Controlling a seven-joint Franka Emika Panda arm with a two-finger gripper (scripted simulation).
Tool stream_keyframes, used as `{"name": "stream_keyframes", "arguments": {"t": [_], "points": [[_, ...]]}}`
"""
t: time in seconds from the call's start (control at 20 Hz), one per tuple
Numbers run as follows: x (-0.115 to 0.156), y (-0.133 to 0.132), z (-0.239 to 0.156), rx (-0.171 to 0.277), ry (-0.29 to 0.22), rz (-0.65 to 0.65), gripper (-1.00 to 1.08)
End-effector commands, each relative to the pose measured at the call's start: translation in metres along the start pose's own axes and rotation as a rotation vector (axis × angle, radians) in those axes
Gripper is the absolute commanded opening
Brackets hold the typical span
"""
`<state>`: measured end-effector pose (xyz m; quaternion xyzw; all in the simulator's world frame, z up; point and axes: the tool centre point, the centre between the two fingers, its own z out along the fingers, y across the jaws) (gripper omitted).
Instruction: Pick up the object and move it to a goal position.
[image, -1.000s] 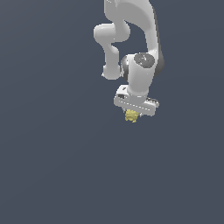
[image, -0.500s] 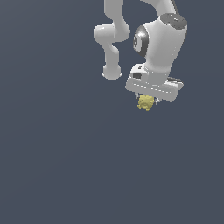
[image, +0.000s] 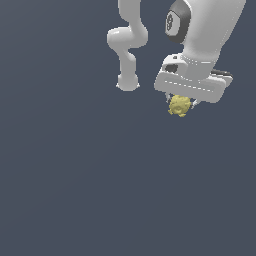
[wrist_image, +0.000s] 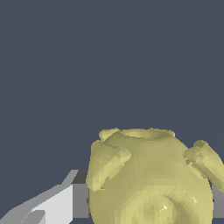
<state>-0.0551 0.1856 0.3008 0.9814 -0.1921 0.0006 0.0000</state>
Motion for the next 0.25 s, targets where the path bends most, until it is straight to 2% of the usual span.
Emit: {"name": "stream_keyframes", "arguments": {"t": [0.0, 0.2], "points": [[-0.0007, -0.0037, -0.0075, -0.001, -0.001, 0.001, -1.0], [-0.001, -0.0058, -0.0115, 0.0, -0.001, 0.0, -1.0]]}}
